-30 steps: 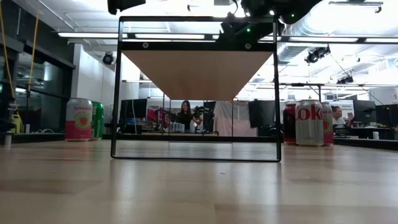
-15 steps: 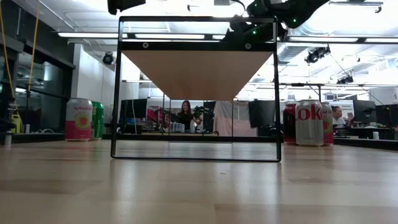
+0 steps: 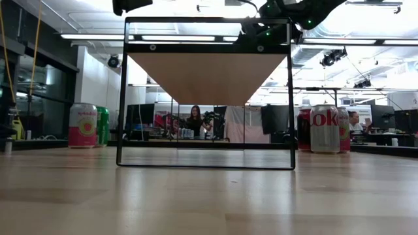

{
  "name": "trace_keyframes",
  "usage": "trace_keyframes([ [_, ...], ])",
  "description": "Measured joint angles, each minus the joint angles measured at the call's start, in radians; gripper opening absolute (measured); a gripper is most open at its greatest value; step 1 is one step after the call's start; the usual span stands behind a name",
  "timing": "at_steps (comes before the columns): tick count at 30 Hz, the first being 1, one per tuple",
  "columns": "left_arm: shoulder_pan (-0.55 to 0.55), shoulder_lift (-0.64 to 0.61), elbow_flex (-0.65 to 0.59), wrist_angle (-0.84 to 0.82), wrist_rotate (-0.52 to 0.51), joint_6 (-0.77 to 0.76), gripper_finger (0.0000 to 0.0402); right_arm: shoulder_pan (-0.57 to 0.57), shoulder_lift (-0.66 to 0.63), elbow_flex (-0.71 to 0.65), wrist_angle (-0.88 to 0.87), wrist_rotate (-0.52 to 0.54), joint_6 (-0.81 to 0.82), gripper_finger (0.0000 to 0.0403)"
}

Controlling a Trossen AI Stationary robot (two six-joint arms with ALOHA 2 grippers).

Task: Place canned beverage on shelf
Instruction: Put the bottom right blue soda can on the shelf

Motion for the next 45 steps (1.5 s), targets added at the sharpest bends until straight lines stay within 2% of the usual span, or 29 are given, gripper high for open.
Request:
trace_keyframes([
  [7, 0.0, 0.0, 0.0, 0.0, 0.0, 0.001, 0.0323, 0.06, 0.0, 0.0, 0.002, 0.046, 0.046, 0.0135],
  [13, 0.0, 0.0, 0.0, 0.0, 0.0, 0.002, 0.0323, 0.138, 0.0, 0.0, -0.001, 0.131, 0.039, 0.0129],
  [18, 0.0, 0.0, 0.0, -0.001, 0.0, 0.002, 0.0323, 0.151, 0.0, 0.0, -0.005, 0.173, 0.042, 0.0129],
  [22, 0.0, -0.004, 0.0, -0.025, 0.0, 0.002, 0.0323, 0.148, -0.01, 0.0, -0.063, 0.174, 0.067, 0.0129],
  [27, 0.0, -0.014, 0.0, -0.079, 0.001, 0.003, 0.0323, 0.186, -0.019, -0.001, -0.214, 0.173, 0.094, 0.0126],
  [30, 0.0, -0.014, 0.0, -0.09, 0.001, 0.003, 0.0323, 0.246, -0.001, -0.001, -0.23, 0.182, 0.103, 0.0105],
  [36, 0.0, -0.014, 0.0, -0.09, 0.001, 0.018, 0.0323, 0.338, 0.068, -0.002, -0.108, 0.351, 0.201, 0.0009],
  [40, 0.0, -0.014, 0.0, -0.09, 0.0, 0.018, 0.0323, 0.328, 0.105, -0.001, -0.072, 0.415, 0.372, 0.0013],
  [45, 0.0, -0.014, 0.0, -0.09, -0.001, 0.018, 0.0323, 0.305, 0.121, -0.001, -0.023, 0.436, 0.447, 0.0005],
])
